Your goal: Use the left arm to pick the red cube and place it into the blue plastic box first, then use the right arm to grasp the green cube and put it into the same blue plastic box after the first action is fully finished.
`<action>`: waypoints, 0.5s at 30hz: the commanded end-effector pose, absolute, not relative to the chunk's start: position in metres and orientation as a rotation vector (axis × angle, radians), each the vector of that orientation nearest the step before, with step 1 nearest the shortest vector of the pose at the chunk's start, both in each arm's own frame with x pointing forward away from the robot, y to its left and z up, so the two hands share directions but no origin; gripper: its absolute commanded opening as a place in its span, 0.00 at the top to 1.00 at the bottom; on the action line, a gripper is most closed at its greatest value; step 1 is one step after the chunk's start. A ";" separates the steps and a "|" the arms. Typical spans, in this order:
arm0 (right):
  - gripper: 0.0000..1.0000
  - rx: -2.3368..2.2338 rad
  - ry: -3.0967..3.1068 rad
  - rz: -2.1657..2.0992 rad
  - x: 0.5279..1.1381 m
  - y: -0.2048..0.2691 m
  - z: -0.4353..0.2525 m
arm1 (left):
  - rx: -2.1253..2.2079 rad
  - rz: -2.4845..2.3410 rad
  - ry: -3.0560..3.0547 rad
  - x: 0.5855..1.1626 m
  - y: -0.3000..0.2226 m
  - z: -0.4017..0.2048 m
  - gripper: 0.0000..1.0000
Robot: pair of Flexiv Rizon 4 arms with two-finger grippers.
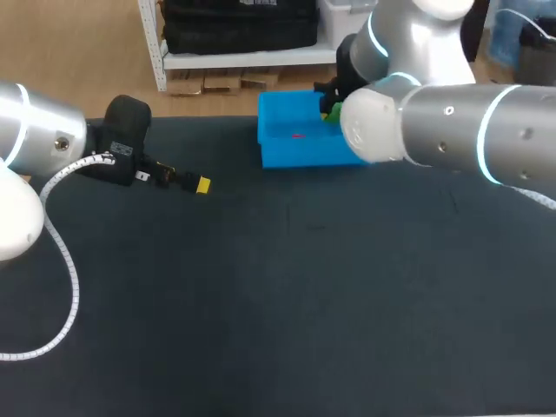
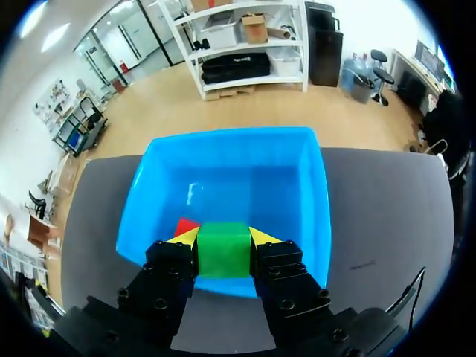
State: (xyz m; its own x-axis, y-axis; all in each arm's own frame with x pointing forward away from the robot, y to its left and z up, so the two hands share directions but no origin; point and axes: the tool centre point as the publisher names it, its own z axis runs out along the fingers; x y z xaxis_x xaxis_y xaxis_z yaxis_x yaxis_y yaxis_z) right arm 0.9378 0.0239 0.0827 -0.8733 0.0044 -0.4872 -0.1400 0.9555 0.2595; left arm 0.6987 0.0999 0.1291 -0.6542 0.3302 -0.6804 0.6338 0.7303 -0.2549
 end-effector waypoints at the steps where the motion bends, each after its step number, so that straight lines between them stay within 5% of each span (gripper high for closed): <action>1: 1.00 -0.109 2.657 0.390 0.961 0.029 0.077 | 0.727 -0.650 2.303 0.698 0.102 0.128 0.00; 15: 1.00 -0.108 2.726 0.355 0.961 0.032 0.060 | 0.727 -0.650 2.303 0.698 0.102 0.128 0.00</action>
